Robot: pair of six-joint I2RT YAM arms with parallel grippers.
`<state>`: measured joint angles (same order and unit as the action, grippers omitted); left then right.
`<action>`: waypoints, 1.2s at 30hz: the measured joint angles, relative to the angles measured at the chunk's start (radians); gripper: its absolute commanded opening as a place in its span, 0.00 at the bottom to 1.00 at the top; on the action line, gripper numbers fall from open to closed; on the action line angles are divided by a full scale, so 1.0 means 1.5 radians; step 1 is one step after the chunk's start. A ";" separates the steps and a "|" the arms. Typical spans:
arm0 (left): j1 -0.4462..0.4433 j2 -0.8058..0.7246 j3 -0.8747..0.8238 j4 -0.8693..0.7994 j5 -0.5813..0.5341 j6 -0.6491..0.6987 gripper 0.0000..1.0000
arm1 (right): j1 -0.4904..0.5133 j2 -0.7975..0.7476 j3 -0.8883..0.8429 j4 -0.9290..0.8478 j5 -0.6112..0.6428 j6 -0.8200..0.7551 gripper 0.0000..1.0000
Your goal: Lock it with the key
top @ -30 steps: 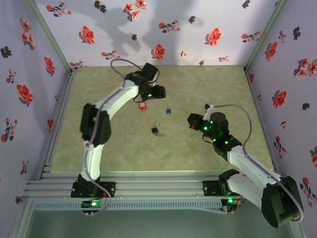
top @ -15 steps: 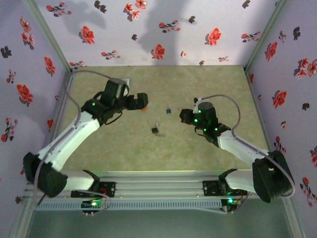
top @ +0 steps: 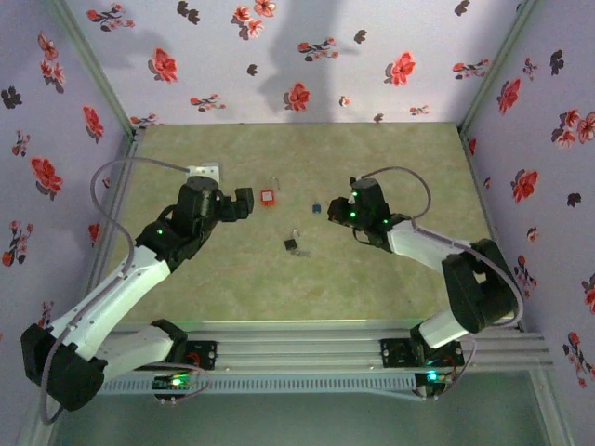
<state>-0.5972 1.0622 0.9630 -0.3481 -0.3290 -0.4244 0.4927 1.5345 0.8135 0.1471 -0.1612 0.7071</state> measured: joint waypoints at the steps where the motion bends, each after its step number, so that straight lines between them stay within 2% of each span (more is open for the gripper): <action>1: 0.000 0.000 0.000 0.001 -0.009 0.009 1.00 | -0.001 0.021 0.011 0.000 -0.002 0.001 0.00; 8: 0.000 -0.006 0.000 0.008 -0.054 0.048 1.00 | -0.015 0.121 0.066 0.005 -0.015 0.008 0.00; 17: -0.001 -0.010 0.000 0.023 -0.071 0.064 1.00 | -0.040 0.204 0.120 0.012 -0.033 0.023 0.00; 36: -0.005 -0.010 0.000 0.023 -0.073 0.074 1.00 | -0.060 0.256 0.156 0.010 -0.067 0.035 0.00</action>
<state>-0.6048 1.0477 0.9627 -0.3138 -0.4381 -0.3134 0.4034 1.9186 1.0473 0.1627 -0.2623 0.7593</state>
